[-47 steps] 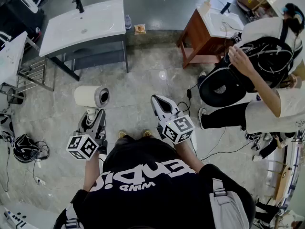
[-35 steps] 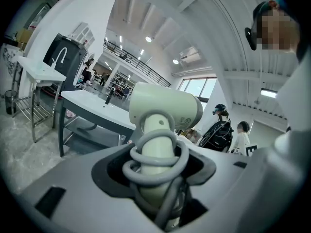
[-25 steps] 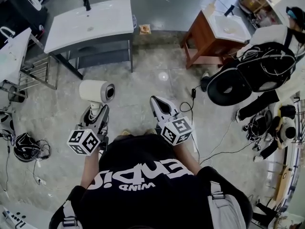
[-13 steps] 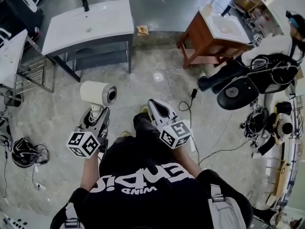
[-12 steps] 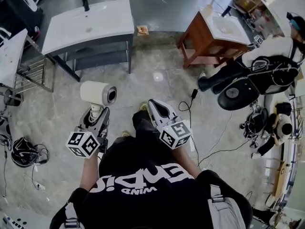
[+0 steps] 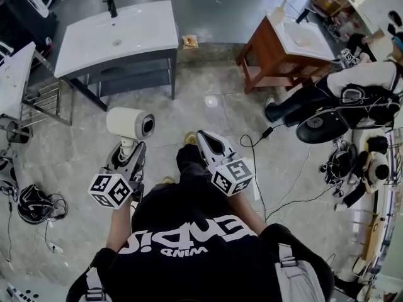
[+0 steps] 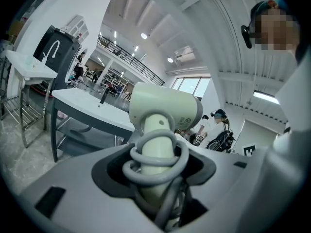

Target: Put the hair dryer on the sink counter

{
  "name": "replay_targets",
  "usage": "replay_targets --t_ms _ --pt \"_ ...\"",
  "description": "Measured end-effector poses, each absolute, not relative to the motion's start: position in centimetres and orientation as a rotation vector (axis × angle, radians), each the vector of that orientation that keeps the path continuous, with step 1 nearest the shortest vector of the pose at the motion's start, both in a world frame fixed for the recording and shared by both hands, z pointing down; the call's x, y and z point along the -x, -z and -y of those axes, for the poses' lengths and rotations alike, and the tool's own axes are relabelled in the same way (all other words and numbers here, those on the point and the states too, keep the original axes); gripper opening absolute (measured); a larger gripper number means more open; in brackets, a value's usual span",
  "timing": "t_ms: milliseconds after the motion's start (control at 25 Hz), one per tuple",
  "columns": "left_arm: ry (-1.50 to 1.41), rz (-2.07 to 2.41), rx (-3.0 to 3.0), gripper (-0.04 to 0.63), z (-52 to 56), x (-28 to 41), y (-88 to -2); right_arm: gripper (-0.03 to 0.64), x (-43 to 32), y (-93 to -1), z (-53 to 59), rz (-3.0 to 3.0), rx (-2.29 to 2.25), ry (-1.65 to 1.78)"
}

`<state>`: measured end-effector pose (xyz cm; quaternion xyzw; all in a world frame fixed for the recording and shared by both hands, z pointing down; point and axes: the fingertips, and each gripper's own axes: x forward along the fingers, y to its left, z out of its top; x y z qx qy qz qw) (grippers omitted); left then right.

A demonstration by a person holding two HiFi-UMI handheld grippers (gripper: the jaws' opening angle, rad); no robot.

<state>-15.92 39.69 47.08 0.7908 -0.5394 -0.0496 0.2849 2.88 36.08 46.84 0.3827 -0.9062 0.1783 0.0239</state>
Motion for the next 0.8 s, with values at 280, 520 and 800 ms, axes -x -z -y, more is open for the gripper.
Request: replay_targets --t_ms 280,520,800 --pt "0.092 1.447 -2.128 0.268 -37.0 15.1 -47.6 0.018 -3.8 -47.1 -33.3 2.805 -1.195 -0.556" --pt "0.096 1.437 -2.119 0.268 -34.0 14.6 -47.9 0.018 -4.4 -47.5 -30.2 2.798 -1.198 -0.562" --pt "0.105 1.411 -2.118 0.268 -30.5 14.6 -47.9 0.018 -3.8 -46.7 -27.1 2.8 -1.202 -0.563"
